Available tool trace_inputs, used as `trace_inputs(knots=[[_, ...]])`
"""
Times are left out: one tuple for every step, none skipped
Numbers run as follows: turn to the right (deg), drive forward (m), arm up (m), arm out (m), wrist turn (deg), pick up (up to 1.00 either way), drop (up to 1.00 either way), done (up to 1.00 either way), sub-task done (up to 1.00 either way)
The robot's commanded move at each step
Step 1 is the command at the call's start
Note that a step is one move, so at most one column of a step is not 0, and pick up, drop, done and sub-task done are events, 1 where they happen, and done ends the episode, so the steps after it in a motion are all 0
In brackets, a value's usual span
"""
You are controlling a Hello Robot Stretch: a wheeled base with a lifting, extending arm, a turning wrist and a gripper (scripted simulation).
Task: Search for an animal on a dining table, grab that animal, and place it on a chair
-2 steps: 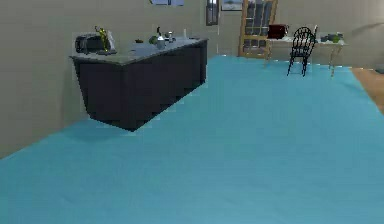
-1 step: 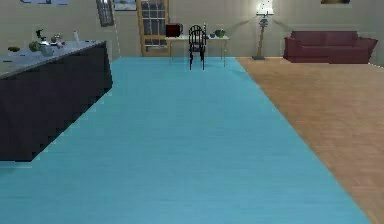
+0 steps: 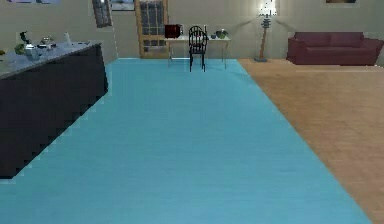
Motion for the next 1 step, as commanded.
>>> trace_inputs(knots=[[45.0,0.0,0.0,0.0,0.0,0.0,0.0,0.0,0.0]])
